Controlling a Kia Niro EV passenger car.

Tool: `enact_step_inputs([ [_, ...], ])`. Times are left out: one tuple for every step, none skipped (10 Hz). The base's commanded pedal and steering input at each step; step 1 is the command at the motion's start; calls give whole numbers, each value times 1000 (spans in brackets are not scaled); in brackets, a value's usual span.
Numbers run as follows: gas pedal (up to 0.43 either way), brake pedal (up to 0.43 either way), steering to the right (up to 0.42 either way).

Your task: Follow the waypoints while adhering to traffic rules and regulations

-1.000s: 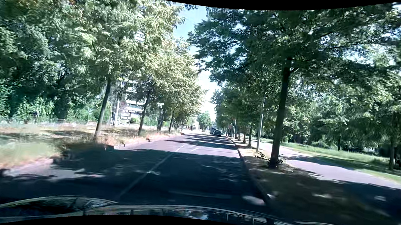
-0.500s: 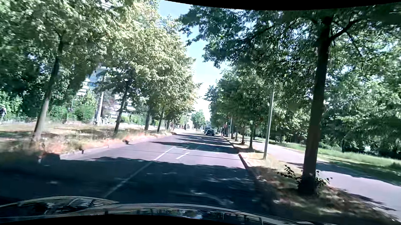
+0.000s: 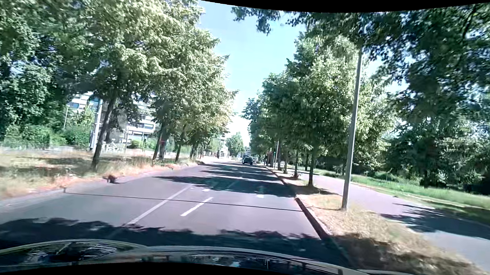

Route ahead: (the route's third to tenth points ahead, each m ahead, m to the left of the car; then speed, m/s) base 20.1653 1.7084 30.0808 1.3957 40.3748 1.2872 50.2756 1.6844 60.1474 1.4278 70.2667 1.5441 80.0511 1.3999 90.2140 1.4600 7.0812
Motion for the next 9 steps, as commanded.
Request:
enact_step_inputs([
  [79, 0, 32],
  [79, 0, 30],
  [79, 0, 28],
  [79, 0, 26],
  [79, 0, 25],
  [79, 0, 24],
  [79, 0, 24],
  [79, 0, 21],
  [79, 0, 19],
])
